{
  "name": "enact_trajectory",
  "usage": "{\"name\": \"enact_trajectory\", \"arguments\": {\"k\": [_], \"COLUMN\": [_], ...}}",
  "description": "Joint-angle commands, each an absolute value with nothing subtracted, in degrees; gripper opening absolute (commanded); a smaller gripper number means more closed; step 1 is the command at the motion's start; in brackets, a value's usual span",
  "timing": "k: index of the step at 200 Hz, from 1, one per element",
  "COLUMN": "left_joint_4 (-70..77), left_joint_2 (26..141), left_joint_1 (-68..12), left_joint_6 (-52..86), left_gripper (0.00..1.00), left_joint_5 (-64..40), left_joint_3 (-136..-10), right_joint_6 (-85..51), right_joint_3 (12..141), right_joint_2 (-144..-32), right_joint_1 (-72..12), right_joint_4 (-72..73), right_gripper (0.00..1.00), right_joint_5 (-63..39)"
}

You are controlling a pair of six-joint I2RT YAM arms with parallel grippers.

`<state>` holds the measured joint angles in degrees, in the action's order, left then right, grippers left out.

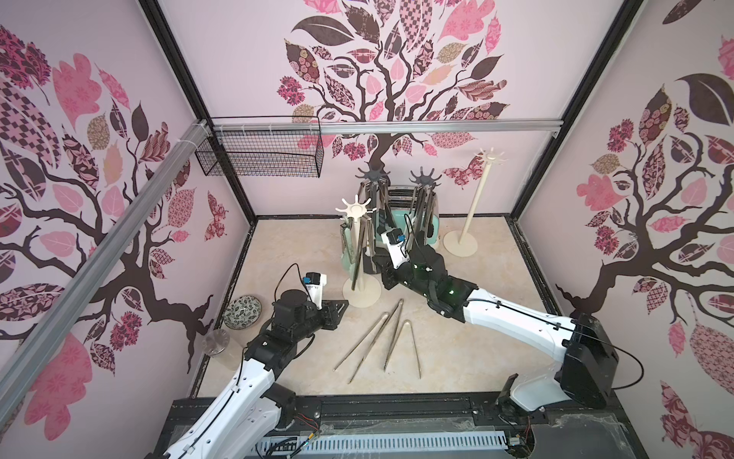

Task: Hang food tongs on kitchen utensil racks
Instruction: Hang the food tongs on the rack.

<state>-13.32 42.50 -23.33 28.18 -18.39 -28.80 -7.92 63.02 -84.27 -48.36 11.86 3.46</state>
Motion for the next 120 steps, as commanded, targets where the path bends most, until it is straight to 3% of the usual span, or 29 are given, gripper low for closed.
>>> {"name": "enact_trajectory", "arguments": {"k": [1, 120], "left_joint_4": [-12.7, -11.8], "left_joint_2": [41.8, 42.4], "left_joint_1": [-23.2, -23.2], "left_joint_6": [27.3, 26.9], "left_gripper": [0.26, 0.26], "left_joint_5": [-19.0, -18.7], "left_joint_3": [-28.3, -27.2], "right_joint_6": [-8.3, -8.7], "right_joint_3": [63.1, 54.6], "right_joint_2": [-84.2, -78.5], "right_joint_1": [-48.7, -48.1], "right_joint_4": [11.4, 11.3], "right_gripper": [0.17, 0.23], "right_joint_5": [4.5, 9.7]}}
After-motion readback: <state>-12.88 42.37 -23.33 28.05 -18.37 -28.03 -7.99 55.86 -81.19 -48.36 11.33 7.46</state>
